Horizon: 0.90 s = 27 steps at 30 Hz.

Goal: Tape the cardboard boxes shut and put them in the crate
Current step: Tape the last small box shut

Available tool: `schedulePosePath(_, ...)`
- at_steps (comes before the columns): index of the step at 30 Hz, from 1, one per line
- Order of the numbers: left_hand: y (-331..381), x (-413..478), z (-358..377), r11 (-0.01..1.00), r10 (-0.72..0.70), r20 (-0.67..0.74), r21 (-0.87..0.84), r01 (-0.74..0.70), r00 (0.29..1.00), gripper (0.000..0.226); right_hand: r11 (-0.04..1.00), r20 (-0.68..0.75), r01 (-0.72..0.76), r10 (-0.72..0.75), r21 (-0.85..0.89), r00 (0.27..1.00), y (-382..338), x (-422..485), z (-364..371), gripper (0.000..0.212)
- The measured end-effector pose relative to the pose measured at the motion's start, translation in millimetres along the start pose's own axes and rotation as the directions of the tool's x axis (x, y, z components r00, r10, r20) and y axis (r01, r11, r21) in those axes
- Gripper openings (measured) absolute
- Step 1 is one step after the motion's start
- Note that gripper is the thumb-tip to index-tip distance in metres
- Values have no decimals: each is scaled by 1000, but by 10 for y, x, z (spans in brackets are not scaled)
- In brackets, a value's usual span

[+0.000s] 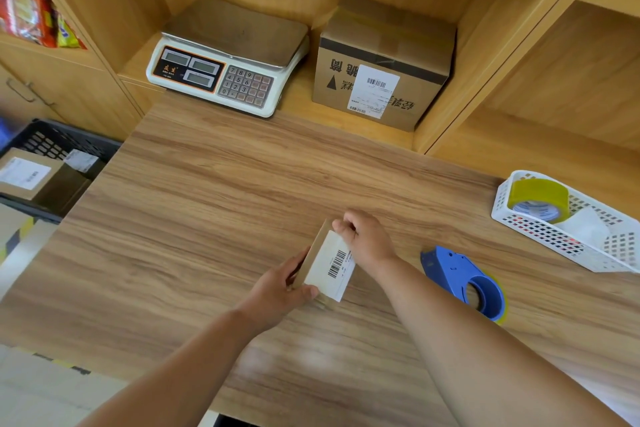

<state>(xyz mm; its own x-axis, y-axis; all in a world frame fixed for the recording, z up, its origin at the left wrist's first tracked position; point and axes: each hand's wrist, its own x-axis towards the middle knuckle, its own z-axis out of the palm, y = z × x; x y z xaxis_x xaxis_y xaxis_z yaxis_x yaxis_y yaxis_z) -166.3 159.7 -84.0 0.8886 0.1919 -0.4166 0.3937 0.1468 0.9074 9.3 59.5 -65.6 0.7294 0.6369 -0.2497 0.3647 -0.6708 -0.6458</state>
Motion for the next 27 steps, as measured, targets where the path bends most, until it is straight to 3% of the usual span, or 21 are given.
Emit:
schedulePosePath(3, -47, 14, 11, 1000, -15, -35, -22, 14, 999, 84, 998, 12, -55, 54, 34, 998, -25, 17, 7, 37)
schedulePosePath(7, -101, 26, 37, 994, -38, -54, -102, 32, 998, 82, 959, 46, -196, 190, 205, 981, -80, 16, 79, 33)
schedulePosePath(11, -83, 26, 73, 988, -39, -61, -153, 29, 997, 68, 945, 39, -177, 173, 275, 984, -94, -8, 95, 32)
schedulePosePath(13, -57, 4, 138, 984, -27, -114, -178, 6, 993, 61, 962, 36, -144, 139, 231, 990, -78, -36, 89, 31)
schedulePosePath(17, -31, -22, 281, 993, 24, -185, -105, -44, 982, 72, 992, -1, -88, 88, 92, 996, -57, -71, 101, 25)
schedulePosePath(20, -39, -18, 317, 997, 52, -211, -39, -62, 976, 74, 992, 6, -78, 78, 100, 997, -57, -70, 100, 24)
schedulePosePath(22, -37, -18, 336, 993, 35, -228, -105, -60, 973, 72, 966, 31, -131, 128, 222, 991, -70, -56, 75, 23)
schedulePosePath(27, 6, -43, 369, 979, 42, -224, -186, -85, 974, 67, 787, 99, -305, 300, 536, 949, -54, -114, -58, 26)
